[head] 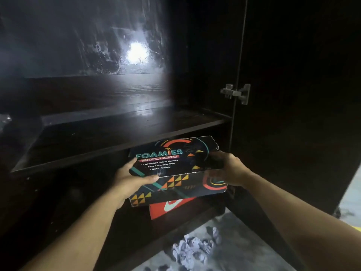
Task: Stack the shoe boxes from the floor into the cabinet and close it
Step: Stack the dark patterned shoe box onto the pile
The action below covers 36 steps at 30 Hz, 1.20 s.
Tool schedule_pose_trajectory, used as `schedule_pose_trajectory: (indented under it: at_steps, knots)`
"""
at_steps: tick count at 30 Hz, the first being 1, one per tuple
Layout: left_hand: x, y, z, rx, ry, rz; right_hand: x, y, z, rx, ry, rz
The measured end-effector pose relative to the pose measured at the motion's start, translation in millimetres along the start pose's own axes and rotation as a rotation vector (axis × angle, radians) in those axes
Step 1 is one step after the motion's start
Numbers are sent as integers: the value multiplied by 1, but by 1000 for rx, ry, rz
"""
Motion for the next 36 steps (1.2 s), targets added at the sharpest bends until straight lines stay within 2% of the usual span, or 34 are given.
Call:
schedule_pose_trajectory:
  at_steps: [6, 8, 14, 16, 19, 24, 36]
  knots:
    - [51, -13, 6, -55, 102, 47, 70, 27, 31, 8, 9, 0]
    - [61, -17, 8, -72, 141, 72, 82, 29, 39, -5, 57, -5]
    - [93, -15, 20, -159, 247, 110, 76, 4, 68, -301, 478, 60]
    - [108, -11, 20, -191, 276, 98, 75, -2, 91, -279, 421, 8]
    - [125, -11, 20, -194, 320, 85, 78, -4, 123, -236, 230, -71]
    - [153, -28, 18, -213, 332, -17, 95, -1, 146, -220, -56, -23]
    - [179, -42, 18, -135, 312, -33, 127, 9, 157, -183, -199, -35]
Point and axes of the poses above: each hand's wrist, its own x-axis towards the middle knuckle, its own z-axis out of the palm, y = z × x, the point moved 3 cm from there along x, towards the middle knuckle, and after that the axes turned 7 degrees about -z, right-handed, at the moved point
